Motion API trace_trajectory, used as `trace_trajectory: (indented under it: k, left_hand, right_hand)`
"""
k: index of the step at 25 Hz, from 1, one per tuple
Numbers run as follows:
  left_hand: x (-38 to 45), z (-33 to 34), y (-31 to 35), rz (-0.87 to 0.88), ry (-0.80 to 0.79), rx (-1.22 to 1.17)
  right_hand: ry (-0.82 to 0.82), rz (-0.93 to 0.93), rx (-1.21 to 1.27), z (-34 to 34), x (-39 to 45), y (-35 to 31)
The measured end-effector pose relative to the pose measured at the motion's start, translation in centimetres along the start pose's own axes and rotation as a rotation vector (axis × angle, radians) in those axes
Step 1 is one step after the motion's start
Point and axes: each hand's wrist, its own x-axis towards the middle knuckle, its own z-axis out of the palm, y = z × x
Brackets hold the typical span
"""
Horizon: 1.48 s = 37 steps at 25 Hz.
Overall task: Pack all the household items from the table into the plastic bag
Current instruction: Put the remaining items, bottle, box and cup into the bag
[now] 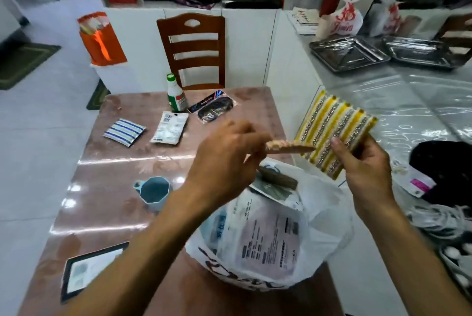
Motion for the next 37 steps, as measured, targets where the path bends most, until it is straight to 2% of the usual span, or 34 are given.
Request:
trace_trajectory:
  k: [2,4,6,7,10,12,14,15,17,19,20,21,22,24,25,26,28,32,35,37]
  left_hand:
    - [-0.5,5.4,0.5,0.035,-0.178,0.239]
    - [-1.3,9.1,-0.1,-0.023,-0.358,0.387]
    - [-1.8,10.6,-0.7,-0.136,-0.532,0.427]
    - [-2.0,10.6,-0.7,-0.173,-0.541,0.389]
    - [-2.5,8.6,-0.4,-0.146,-0.338,0.28]
    - [-3.4,6.9,-0.9,-0.099,-0.101,0.339]
    - [-4.6,5.0,-1.0,-0.127,0.072,0.434]
    - [-5.1,4.1,-0.8,-0.18,0.112,0.466]
    - [-5.7,2.8,-1.0,-0.397,0.124,0.415]
    - [-6.3,2.1,-1.7,-0.664,0.106,0.147]
    - [-6.7,1.9,-2.2,-0.745,0.111,-0.015]
    - [-7.1,1.8,-2.6,-0.784,0.127,-0.158]
    - [-7.6,1.6,-3.0,-0.8,0.144,-0.27]
    - [-8.2,1.4,-3.2,-0.779,0.144,-0.408]
    - [-8.3,1.3,-3.1,-0.761,0.144,-0.45]
    - [-8.2,1.2,-3.0,-0.749,0.15,-0.479]
    - [-7.9,0.9,-2.8,-0.753,0.159,-0.516]
    - [-7.8,0.7,-2.7,-0.73,0.157,-0.608]
    - [-8.1,0.4,-4.5,-0.863,0.293,-0.619]
    - [-8.1,0.0,-6.9,-0.993,0.351,-0.538]
  right_hand:
    - [-0.01,-0.041,-0.02,-1.7,-0.6,-0.3]
    - [-0.055,-0.089,-0.092,-3.0,-1.2,-0.6]
    - [-0.12,-0.144,-0.189,-3.6,-1.6,-0.3]
    - [-0.171,-0.175,-0.239,-3.4,-1.8,-0.1]
    - [-0.356,-0.278,-0.504,-1.7,-1.7,1.4]
    - [-0.477,-0.387,-0.882,0.5,-1.3,3.1]
    - [-0.557,-0.467,-1.111,2.9,-1.7,4.1]
    - [-0.562,-0.517,-1.113,3.7,-2.2,4.1]
    - [-0.576,-0.649,-0.984,4.8,-3.8,3.7]
    - [-0.598,-0.843,-0.894,5.0,-6.6,4.1]
    - [-0.594,-0.926,-0.936,4.8,-8.1,5.0]
    - [-0.612,-0.936,-1.034,4.5,-9.3,6.1]
    - [-0.66,-0.835,-1.16,4.4,-9.8,7.4]
    - [-0.83,-0.499,-1.318,3.7,-9.4,9.4]
    - [-0.917,-0.339,-1.316,3.2,-8.8,9.9]
    - [-0.958,-0.257,-1.302,3.0,-8.1,10.0]
    - [-0.906,-0.293,-1.272,2.9,-7.3,9.3]
    - [-0.843,-0.362,-1.407,3.0,-7.1,6.5]
    - [-0.687,-0.486,-1.12,5.3,-6.9,2.9]
    - [-0.649,-0.515,-0.963,8.4,-6.0,0.5]
